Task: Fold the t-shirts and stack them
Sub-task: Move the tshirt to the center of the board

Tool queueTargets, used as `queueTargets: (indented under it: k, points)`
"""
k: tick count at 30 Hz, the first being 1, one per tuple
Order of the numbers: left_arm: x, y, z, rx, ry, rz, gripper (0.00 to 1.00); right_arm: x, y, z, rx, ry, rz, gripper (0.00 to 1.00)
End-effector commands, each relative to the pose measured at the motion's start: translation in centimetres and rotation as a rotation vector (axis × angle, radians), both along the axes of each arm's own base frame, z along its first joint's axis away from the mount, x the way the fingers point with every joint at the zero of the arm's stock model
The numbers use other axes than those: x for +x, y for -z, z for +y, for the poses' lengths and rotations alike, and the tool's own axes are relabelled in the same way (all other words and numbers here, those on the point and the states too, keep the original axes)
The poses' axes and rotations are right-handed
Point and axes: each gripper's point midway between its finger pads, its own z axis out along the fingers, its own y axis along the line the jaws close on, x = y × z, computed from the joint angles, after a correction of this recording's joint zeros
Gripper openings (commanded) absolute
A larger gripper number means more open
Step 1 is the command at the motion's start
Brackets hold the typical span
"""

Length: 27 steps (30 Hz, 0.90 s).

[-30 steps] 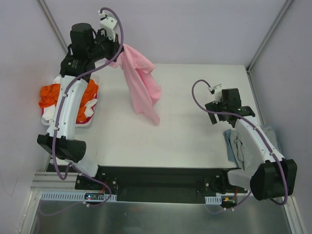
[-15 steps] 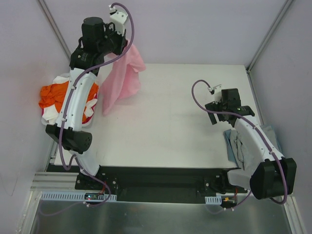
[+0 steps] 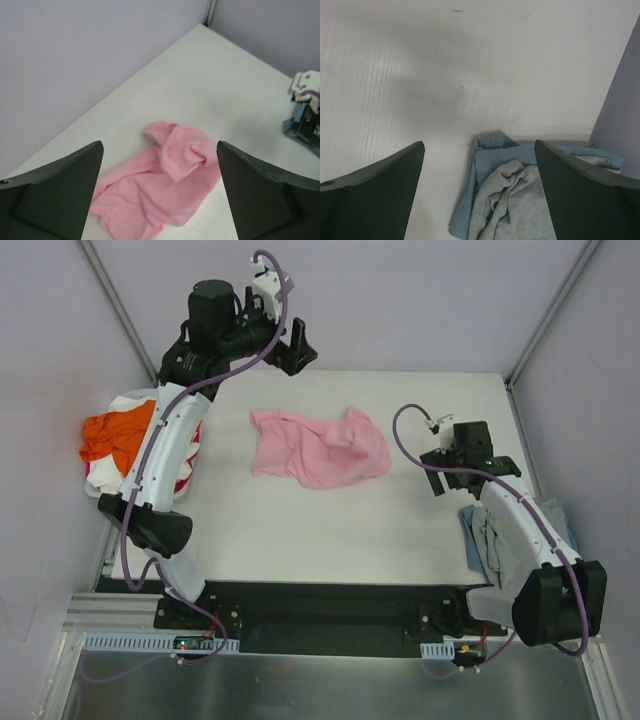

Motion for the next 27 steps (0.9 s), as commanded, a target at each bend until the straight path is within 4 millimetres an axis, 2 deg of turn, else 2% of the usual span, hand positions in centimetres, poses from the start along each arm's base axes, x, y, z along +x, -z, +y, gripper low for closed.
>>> queueTargets:
  k: [1, 2, 4, 5, 7, 8, 11, 12, 13, 14, 15, 16, 17, 18, 19, 20, 21, 22, 23, 25, 27]
  points:
    - [-0.8, 2.0, 2.5, 0.122, -0.069, -0.048, 0.99, 0.8, -1.0, 0.1, 0.017, 0.013, -0.024, 0.96]
    - [-0.7, 4.1, 3.7, 0.177, -0.116, -0.024, 0.99, 0.8, -1.0, 0.1, 0.018, 0.012, -0.023, 0.97]
    - [-0.9, 5.5, 5.2, 0.256, -0.150, -0.046, 0.99, 0.8, -1.2, 0.2, 0.022, 0.012, -0.027, 0.97]
    - [-0.8, 8.5, 5.7, 0.310, -0.160, -0.004, 0.99, 0.7, -1.3, 0.4, 0.028, 0.005, -0.027, 0.97]
    - [-0.1, 10.1, 7.2, 0.382, -0.219, -0.020, 0.99, 0.7, -1.6, 1.0, 0.047, -0.016, -0.028, 0.97]
    - [0.0, 12.2, 7.6, 0.417, -0.226, 0.007, 0.99, 0.8, -2.1, 1.3, 0.051, -0.025, -0.029, 0.97]
    - [1.7, 15.1, 8.6, 0.489, -0.282, 0.017, 0.99, 1.4, -3.5, 2.5, 0.037, -0.076, -0.023, 0.97]
    - [2.3, 15.7, 9.2, 0.513, -0.315, 0.023, 0.99, 1.8, -3.1, 2.9, 0.018, -0.102, 0.006, 0.97]
    - [3.3, 17.3, 9.6, 0.539, -0.330, 0.050, 0.99, 2.3, -3.4, 2.8, -0.005, -0.101, 0.006, 0.97]
    - [4.1, 17.6, 9.8, 0.541, -0.344, 0.052, 0.99, 3.1, -3.6, 2.8, -0.016, -0.101, -0.001, 0.96]
    - [4.7, 18.0, 10.2, 0.541, -0.355, 0.062, 0.99, 4.6, -4.8, 2.9, -0.032, -0.115, -0.029, 0.98]
    - [5.9, 19.5, 11.1, 0.549, -0.377, 0.096, 0.99, 5.6, -5.2, 3.1, -0.035, -0.121, -0.041, 0.99]
    - [6.8, 19.0, 11.5, 0.524, -0.405, 0.099, 0.99, 6.6, -5.9, 3.5, -0.030, -0.128, -0.058, 0.99]
    - [7.3, 19.3, 11.9, 0.521, -0.417, 0.110, 0.99, 8.2, -8.0, 4.0, -0.016, -0.137, -0.108, 0.99]
    - [8.3, 20.6, 12.6, 0.538, -0.448, 0.135, 0.99, 9.7, -7.1, 4.5, -0.021, -0.140, -0.072, 0.99]
    - [9.1, 19.9, 13.4, 0.519, -0.484, 0.133, 0.99, 10.3, -7.3, 4.7, -0.024, -0.133, -0.061, 0.99]
    - [9.6, 20.1, 13.8, 0.521, -0.505, 0.140, 0.99, 11.4, -7.2, 4.8, -0.026, -0.126, -0.057, 0.99]
    - [10.2, 20.9, 14.2, 0.531, -0.525, 0.155, 0.99, 13.4, -7.9, 5.2, -0.030, -0.118, -0.080, 0.98]
    - [10.6, 20.7, 14.8, 0.536, -0.554, 0.152, 0.99, 14.4, -7.7, 5.4, -0.032, -0.117, -0.079, 0.97]
    - [11.3, 21.6, 15.0, 0.549, -0.562, 0.163, 0.99, 16.9, -7.6, 6.3, -0.028, -0.127, -0.079, 0.97]
    - [12.2, 21.5, 14.9, 0.550, -0.562, 0.154, 0.99, 18.3, -7.3, 7.5, -0.025, -0.138, -0.070, 0.97]
